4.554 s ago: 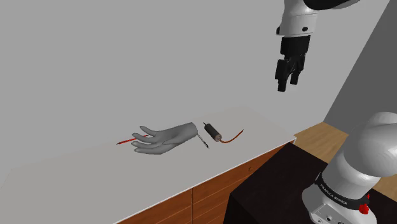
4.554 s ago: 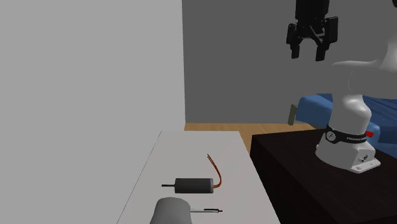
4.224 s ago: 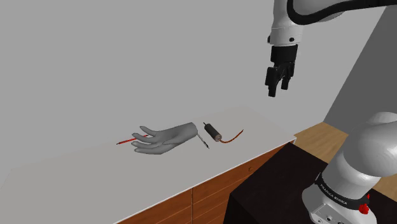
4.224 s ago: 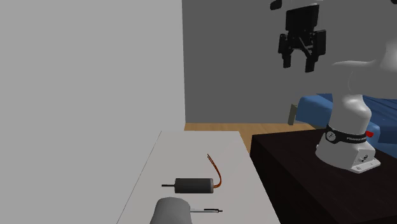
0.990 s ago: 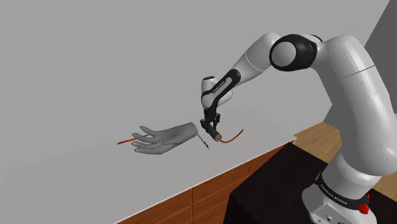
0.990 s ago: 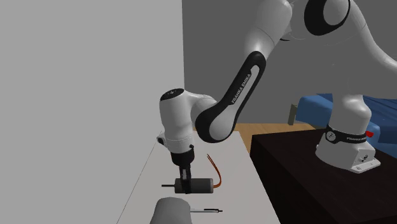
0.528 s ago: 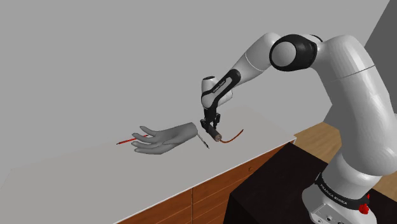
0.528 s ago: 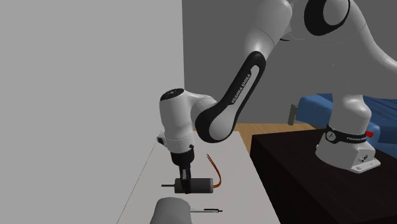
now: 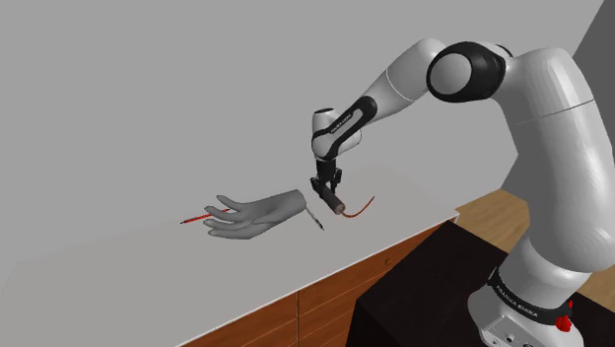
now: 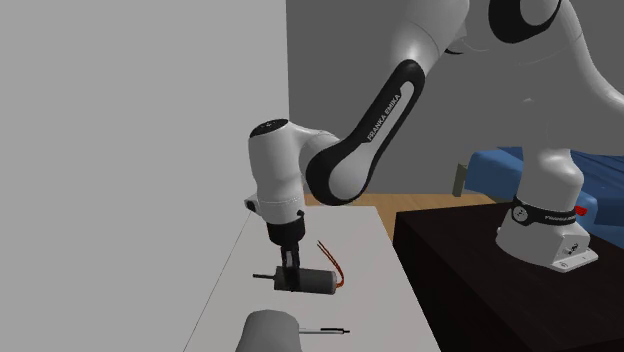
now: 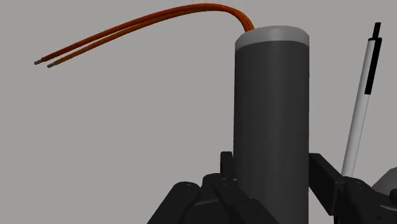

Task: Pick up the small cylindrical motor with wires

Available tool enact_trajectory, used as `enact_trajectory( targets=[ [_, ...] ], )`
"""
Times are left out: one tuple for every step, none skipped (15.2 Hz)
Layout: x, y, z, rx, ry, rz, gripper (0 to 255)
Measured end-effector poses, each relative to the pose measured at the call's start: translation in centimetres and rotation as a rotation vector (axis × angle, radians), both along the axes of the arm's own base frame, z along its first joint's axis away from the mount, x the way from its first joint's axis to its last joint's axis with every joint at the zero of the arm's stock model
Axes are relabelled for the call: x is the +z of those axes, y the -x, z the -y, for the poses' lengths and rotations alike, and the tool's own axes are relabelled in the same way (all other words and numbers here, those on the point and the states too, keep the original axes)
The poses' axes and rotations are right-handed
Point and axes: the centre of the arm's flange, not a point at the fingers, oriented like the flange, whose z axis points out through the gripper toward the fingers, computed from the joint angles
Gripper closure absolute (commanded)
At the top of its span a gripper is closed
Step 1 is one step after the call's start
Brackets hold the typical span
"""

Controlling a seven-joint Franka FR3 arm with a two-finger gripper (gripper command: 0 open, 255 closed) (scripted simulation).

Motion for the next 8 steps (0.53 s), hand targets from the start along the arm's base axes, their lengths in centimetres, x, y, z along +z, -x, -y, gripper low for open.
enact_trajectory(
  targets=[
    [0.5,0.1,0.0,0.0,0.0,0.0,255],
    [1.0,0.1,0.0,0.0,0.0,0.0,255],
    [1.4,0.1,0.1,0.0,0.0,0.0,255],
    [2.1,0.1,0.1,0.0,0.0,0.0,255],
    [2.7,0.0,0.1,0.0,0.0,0.0,255],
    [3.2,0.2,0.1,0.0,0.0,0.0,255],
    [3.7,0.2,0.1,0.0,0.0,0.0,255],
    [4.0,0.2,0.1,0.0,0.0,0.0,255]
  ],
)
